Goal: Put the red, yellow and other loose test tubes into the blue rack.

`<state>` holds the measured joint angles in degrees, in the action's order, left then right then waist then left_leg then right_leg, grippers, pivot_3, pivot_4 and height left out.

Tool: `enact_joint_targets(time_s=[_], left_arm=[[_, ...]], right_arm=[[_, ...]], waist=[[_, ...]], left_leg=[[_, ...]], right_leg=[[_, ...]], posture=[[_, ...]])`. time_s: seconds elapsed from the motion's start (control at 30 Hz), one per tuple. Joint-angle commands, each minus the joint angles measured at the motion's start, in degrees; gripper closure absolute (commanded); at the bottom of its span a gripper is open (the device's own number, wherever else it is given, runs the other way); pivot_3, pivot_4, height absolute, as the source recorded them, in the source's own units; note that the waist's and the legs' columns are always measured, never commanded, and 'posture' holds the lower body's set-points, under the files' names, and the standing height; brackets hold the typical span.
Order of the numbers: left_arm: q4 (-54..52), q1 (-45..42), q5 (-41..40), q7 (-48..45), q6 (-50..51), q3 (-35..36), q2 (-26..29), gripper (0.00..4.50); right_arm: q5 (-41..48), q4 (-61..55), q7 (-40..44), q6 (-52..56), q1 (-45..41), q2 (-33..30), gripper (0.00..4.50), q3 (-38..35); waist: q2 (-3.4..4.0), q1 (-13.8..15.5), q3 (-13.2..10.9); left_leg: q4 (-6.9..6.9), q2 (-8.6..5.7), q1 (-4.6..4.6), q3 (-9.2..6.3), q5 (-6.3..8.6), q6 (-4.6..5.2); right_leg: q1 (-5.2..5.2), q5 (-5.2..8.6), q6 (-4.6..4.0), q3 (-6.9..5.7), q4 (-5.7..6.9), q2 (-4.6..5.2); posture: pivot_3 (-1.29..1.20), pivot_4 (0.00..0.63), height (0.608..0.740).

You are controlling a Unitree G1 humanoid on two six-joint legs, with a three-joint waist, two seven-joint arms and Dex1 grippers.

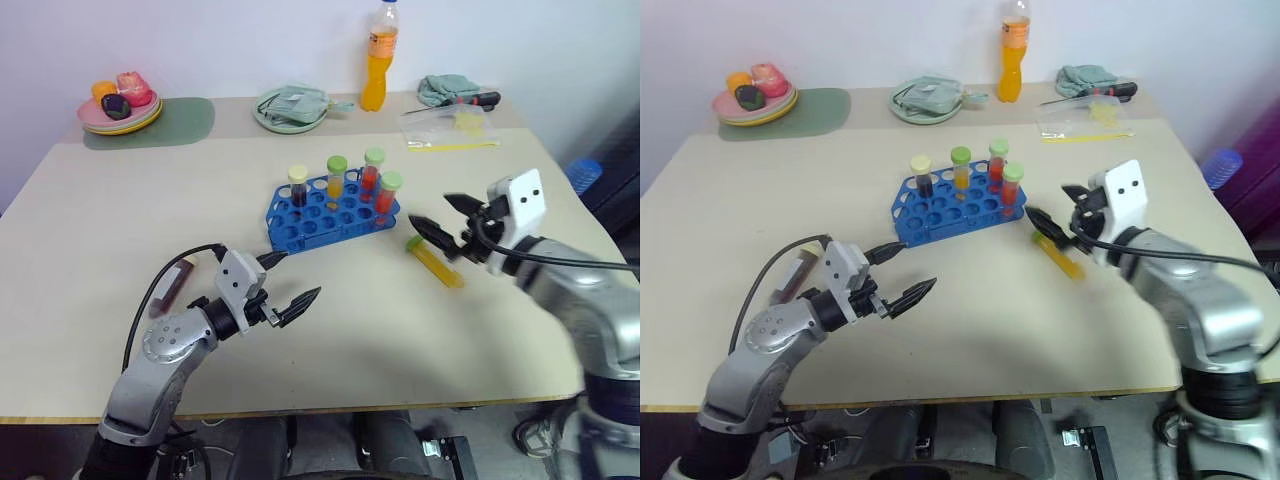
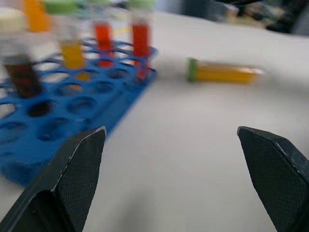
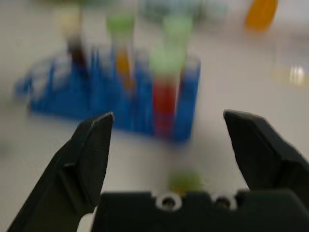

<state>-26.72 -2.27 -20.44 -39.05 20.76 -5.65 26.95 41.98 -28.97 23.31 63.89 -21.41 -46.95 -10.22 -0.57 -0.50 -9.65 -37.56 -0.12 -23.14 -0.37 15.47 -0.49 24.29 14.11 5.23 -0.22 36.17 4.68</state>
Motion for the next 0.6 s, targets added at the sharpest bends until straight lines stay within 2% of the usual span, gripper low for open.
enact_joint_targets(time_s=[0.03, 0.13, 0.4, 0.6], left_arm=[[1.6, -2.5, -0.4, -4.4, -2.2, -1.7, 1.0, 0.0], [4.0, -4.8, -0.3, -5.7, -2.9, -2.5, 0.2, 0.0], [4.5, -5.0, 0.2, -6.7, -3.8, -4.2, -0.7, 0.0], [4.0, -3.8, 0.3, -6.4, -4.0, -4.5, -0.9, 0.0]], right_arm=[[4.8, -1.0, -2.3, 20.3, -7.5, -0.3, 0.46, 1.2], [3.3, 1.8, -5.7, 28.4, -15.2, -2.8, 0.46, 9.4], [4.9, 17.1, -6.9, 28.6, -25.7, -6.5, 0.46, 23.3], [-0.1, 24.4, -5.3, 28.6, -31.0, -4.5, 0.46, 30.1]], waist=[[-0.01, -0.3, 0.0], [0.03, -0.2, 0.0], [-0.01, -0.1, 0.0], [-0.01, -0.1, 0.0]], left_leg=[[-0.01, 0.01, 0.02, 0.0, 0.0, 0.0], [-0.11, 0.05, 0.02, -0.01, 0.0, 0.01], [-0.42, -0.06, -0.29, 0.06, 0.09, 0.18], [-0.46, -0.03, -0.27, 0.04, 0.1, 0.19]], right_leg=[[0.0, -0.02, -0.04, 0.0, 0.0, -0.05], [0.0, -0.06, -0.1, 0.0, 0.04, -0.15], [0.03, -0.12, 0.01, 0.03, -0.09, 0.13], [0.03, -0.2, 0.15, 0.03, -0.07, 0.03]], posture=[[0.0, 0.15, 0.74], [0.0, 0.15, 0.74], [0.0, 0.15, 0.74], [0.0, 0.15, 0.74]])
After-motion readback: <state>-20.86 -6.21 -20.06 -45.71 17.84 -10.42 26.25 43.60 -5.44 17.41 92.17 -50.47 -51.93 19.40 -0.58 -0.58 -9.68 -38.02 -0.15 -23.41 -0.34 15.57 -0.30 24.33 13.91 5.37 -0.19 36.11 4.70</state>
